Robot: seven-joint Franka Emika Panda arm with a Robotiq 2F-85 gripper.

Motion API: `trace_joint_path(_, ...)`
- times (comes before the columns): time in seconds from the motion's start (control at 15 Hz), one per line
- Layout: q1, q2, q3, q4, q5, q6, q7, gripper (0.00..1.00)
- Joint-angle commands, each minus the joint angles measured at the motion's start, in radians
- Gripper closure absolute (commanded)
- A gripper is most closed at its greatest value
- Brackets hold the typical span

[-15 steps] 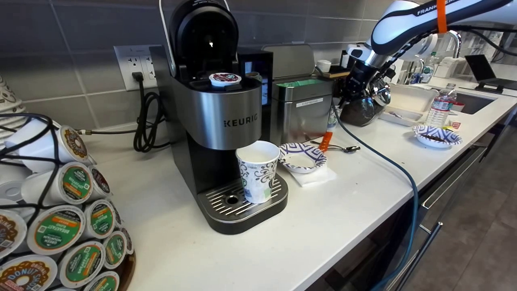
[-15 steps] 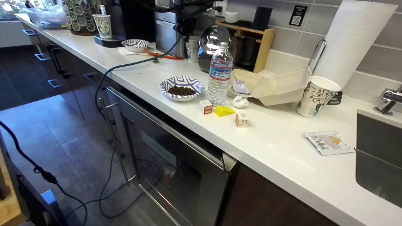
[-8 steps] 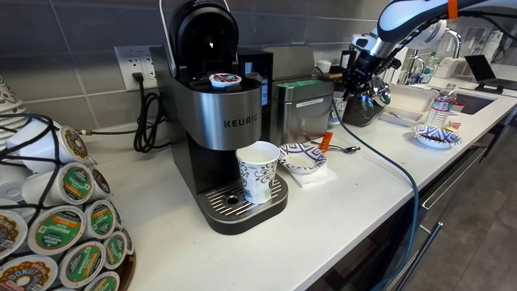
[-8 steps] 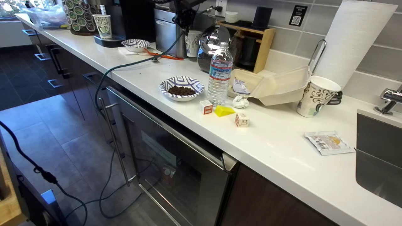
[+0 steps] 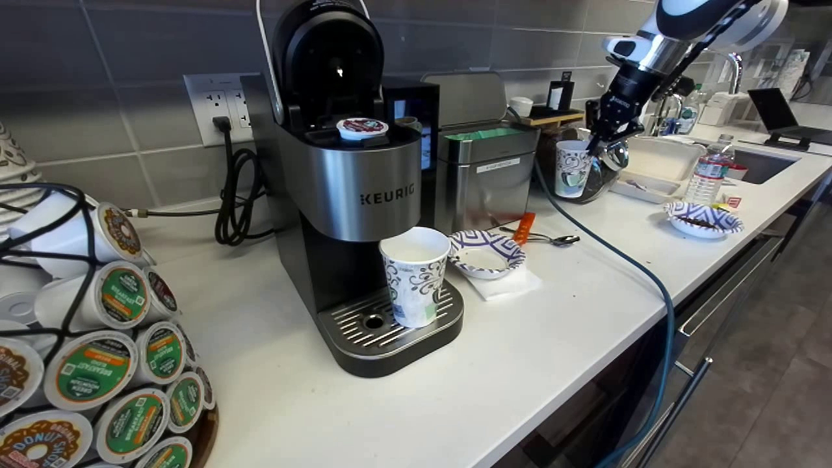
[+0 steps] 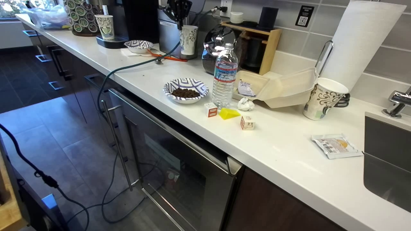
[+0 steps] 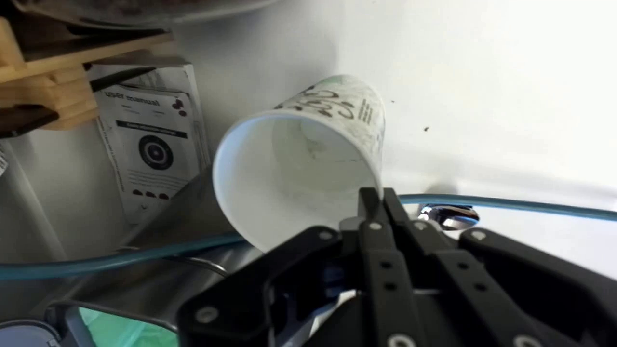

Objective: Move the black and white bowl to the left then move the cup on the counter forwards.

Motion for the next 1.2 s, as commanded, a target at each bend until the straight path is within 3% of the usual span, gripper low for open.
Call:
trace_joint_path(0.0,-0.001,-0.182,-0.003,-0.243,0.103,0.088,-0.032,0.99)
trace_joint_path(0.2,0.034,-0.284,-0.020,-0.395,0.150,0.207,0.014,0.99)
trace_joint_path(0.47,0.087,-0.390,-0.067,-0.618,0.107,0.421,0.212,0.99)
trace_joint_path(0.73,0.119,-0.515,-0.100,-0.856,0.097,0.580,0.313,0.99)
trace_joint_path(0.93,0.100,-0.557,-0.076,-0.942,0.083,0.649,0.349,0.99)
trace_joint_path(1.13,0.085,-0.574,-0.054,-0.971,0.010,0.646,0.381,0.99)
